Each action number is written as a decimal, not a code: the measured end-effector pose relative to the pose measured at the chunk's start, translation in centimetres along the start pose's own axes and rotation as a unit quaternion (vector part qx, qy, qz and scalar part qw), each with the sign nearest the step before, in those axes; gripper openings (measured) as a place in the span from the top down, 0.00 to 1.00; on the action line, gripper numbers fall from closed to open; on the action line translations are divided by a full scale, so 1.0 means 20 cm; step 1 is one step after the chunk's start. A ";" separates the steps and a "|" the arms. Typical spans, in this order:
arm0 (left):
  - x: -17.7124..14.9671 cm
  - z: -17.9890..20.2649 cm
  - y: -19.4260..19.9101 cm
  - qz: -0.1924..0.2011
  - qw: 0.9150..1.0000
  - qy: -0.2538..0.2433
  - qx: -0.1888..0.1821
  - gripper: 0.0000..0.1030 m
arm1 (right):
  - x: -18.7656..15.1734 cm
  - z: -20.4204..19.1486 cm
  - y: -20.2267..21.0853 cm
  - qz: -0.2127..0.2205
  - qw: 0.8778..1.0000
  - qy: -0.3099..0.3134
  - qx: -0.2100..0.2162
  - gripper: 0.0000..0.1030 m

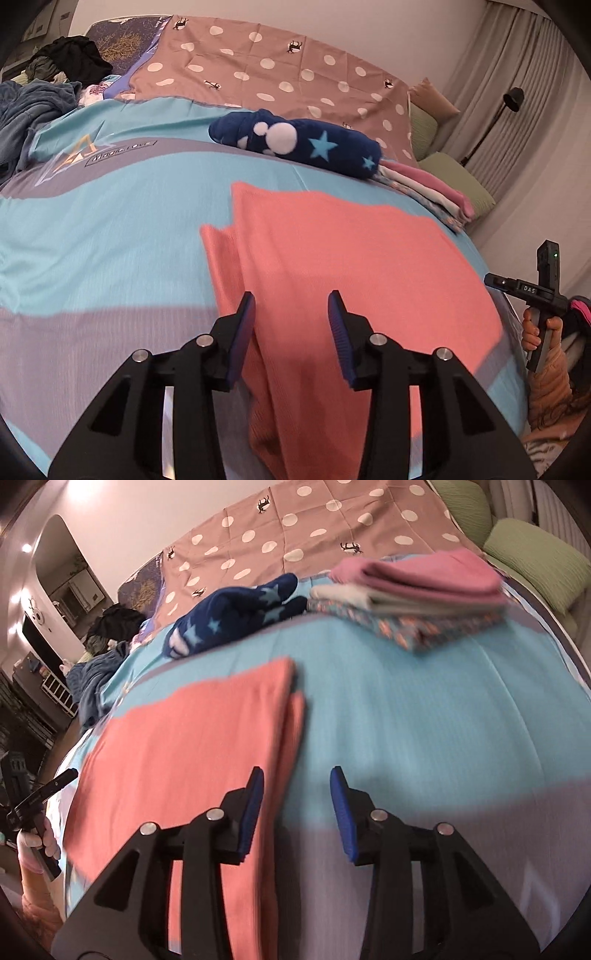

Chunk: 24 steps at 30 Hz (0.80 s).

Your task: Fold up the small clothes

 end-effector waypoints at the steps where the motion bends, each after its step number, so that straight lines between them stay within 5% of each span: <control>1: -0.02 0.02 0.03 0.001 1.000 -0.003 -0.006 0.60 | -0.07 0.00 0.06 -0.002 1.000 -0.002 0.004 0.62; 5: -0.08 0.10 0.09 -0.007 1.000 -0.024 -0.004 0.60 | -0.21 0.00 0.18 -0.010 0.999 -0.016 0.039 0.61; 14: -0.29 0.01 0.18 -0.026 0.999 0.040 0.021 0.59 | -0.37 -0.06 0.25 -0.019 0.998 -0.014 0.051 0.61; 20: -0.36 -0.05 0.18 -0.020 0.996 0.091 -0.015 0.60 | -0.38 -0.07 0.20 -0.024 0.998 -0.020 0.054 0.58; 22: -0.36 -0.04 0.17 -0.017 0.995 0.092 -0.034 0.96 | -0.36 -0.08 0.17 -0.026 0.998 -0.025 0.053 0.56; 24: -0.35 -0.02 0.19 -0.013 0.996 0.086 -0.036 0.96 | -0.35 -0.10 0.14 -0.028 0.998 -0.023 0.054 0.66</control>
Point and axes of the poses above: each gripper's, at about its wrist camera, not at the fingertips, and y roughly against the way its jaws point, z to its right, x to its top, the point moved 2 cm from there along -y, roughly the way its jaws point, and after that the axes turned 4 degrees about z, right-handed, at the moved point
